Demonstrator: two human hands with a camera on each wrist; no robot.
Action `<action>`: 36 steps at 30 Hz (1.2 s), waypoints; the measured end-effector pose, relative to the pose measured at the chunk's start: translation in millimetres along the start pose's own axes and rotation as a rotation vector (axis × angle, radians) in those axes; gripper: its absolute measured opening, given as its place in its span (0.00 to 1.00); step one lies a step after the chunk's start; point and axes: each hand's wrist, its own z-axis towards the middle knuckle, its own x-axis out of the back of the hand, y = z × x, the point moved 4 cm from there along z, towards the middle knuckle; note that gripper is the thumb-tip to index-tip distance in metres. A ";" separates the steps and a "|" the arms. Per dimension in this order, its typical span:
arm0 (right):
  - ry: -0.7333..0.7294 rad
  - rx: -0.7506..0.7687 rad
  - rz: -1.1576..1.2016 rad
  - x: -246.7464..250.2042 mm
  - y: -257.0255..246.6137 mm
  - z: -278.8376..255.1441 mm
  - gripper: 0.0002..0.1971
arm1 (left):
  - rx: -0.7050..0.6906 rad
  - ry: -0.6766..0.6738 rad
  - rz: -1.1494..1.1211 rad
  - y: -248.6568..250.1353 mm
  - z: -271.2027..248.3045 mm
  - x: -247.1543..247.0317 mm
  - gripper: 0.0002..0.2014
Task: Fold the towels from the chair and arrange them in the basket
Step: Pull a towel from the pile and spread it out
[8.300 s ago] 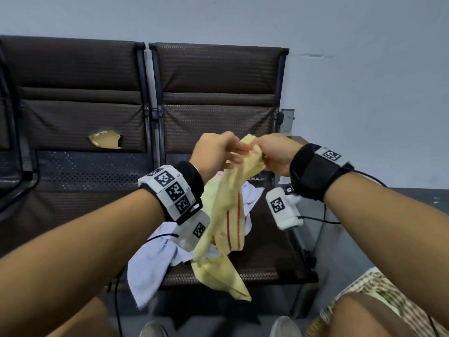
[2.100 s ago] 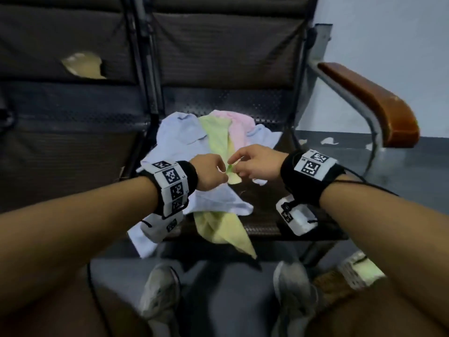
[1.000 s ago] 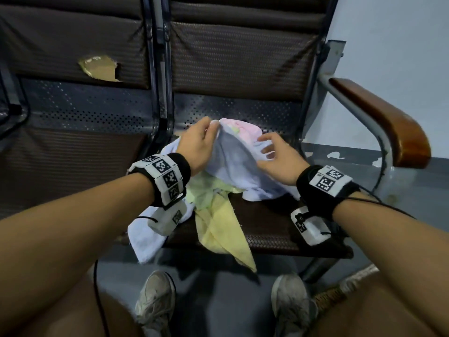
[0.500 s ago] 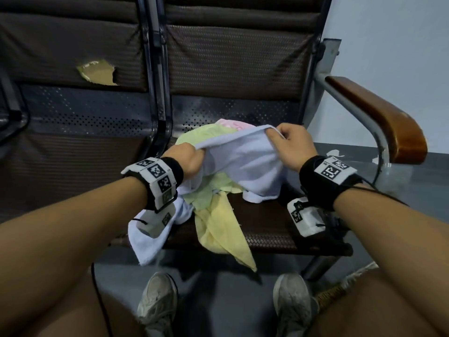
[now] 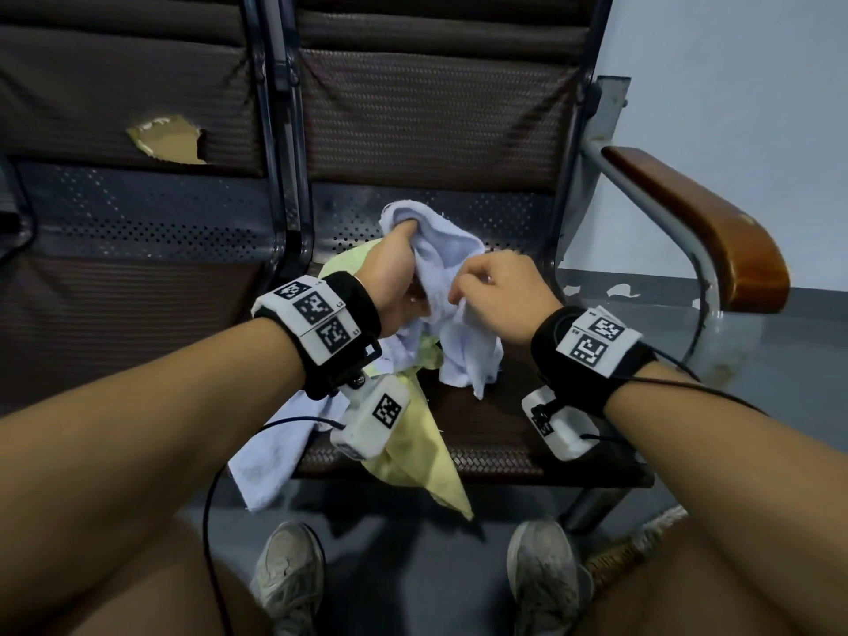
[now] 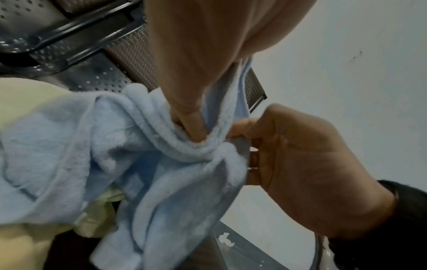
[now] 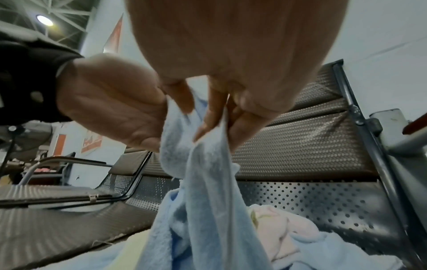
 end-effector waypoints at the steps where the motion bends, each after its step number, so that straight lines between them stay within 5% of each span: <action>1: -0.024 -0.030 -0.029 -3.1 0.0 -0.5 0.12 | 0.023 -0.052 0.023 -1.0 -0.5 -4.3 0.22; 4: -0.063 -0.021 -0.169 -11.1 -3.1 -0.8 0.17 | 0.070 -0.169 0.065 -6.0 -2.1 -12.0 0.28; 7: -0.057 0.011 -0.122 -16.5 -3.0 0.9 0.14 | 0.032 -0.093 0.170 -8.8 -0.2 -9.1 0.19; 10: -0.061 -0.109 0.154 -20.8 0.1 1.5 0.14 | -0.058 0.001 0.348 -7.2 9.5 2.0 0.09; 14: 0.005 -0.238 0.555 -16.7 1.4 4.7 0.20 | -0.133 0.108 0.268 -4.3 20.0 18.9 0.14; 17: -0.024 -0.085 0.257 -12.2 0.4 7.0 0.13 | -0.216 0.161 0.221 2.6 22.4 21.8 0.16; 21: 0.065 -0.109 -0.100 0.4 24.0 8.9 0.06 | -0.294 0.260 0.102 8.0 26.8 27.6 0.16; 25: -0.046 -0.110 -0.326 4.6 34.3 11.6 0.06 | -0.302 0.305 0.087 9.0 31.9 32.8 0.14; 28: -0.087 -0.134 -0.339 10.8 39.7 13.3 0.10 | -0.347 0.326 0.080 11.1 35.5 39.6 0.08; 32: 0.111 -0.122 -0.170 24.2 43.7 16.4 0.12 | -0.372 0.328 0.122 7.8 40.2 48.4 0.10; 36: 0.138 -0.103 -0.049 19.7 43.6 16.2 0.10 | -0.394 0.364 0.097 10.7 42.4 51.3 0.07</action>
